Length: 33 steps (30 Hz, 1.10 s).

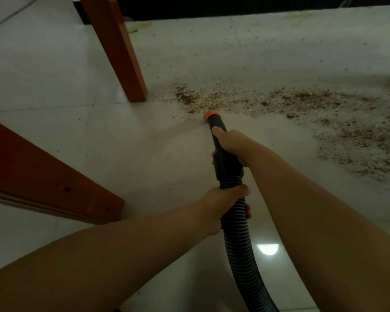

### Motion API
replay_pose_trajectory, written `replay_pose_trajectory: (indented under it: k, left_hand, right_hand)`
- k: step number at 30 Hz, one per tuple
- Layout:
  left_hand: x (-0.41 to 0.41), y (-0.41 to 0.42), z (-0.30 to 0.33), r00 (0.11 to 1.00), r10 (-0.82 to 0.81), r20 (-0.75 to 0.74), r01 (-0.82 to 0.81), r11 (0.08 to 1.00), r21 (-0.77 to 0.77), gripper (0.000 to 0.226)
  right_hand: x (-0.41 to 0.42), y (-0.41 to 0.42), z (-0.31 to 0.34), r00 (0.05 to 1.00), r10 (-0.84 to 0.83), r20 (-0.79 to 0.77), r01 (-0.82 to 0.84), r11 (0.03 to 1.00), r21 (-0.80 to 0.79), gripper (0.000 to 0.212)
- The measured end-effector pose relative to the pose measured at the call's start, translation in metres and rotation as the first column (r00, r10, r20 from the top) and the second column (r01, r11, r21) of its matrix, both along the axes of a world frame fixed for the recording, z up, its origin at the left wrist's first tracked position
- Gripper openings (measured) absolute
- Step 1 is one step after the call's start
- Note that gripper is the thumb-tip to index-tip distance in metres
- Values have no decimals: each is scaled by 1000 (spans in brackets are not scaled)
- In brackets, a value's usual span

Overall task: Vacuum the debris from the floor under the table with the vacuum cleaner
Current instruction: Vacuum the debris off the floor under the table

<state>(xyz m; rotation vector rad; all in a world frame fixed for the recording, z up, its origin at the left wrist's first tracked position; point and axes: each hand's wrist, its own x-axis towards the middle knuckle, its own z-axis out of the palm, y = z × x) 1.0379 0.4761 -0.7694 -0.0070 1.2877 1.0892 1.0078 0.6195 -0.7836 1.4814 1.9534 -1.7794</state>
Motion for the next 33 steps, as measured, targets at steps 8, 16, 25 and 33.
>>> replay_pose_trajectory:
  k: [8, 16, 25, 33]
  left_hand:
    - [30, 54, 1, 978, -209, -23, 209, 978, -13, 12]
    - [23, 75, -3, 988, -156, -6, 156, 988, -18, 15]
    - [-5, 52, -10, 999, 38, 8, -37, 999, -33, 11]
    - [-21, 30, -9, 997, 71, -11, -71, 997, -44, 10]
  right_hand:
    - [62, 64, -9, 963, -265, 51, 261, 962, 78, 48]
    - [51, 80, -6, 972, -236, 8, 236, 970, 58, 51]
    - [-8, 49, -4, 1000, -4, 20, 3, 999, 51, 54]
    - [-34, 22, -3, 996, 94, 1, -94, 995, 18, 51]
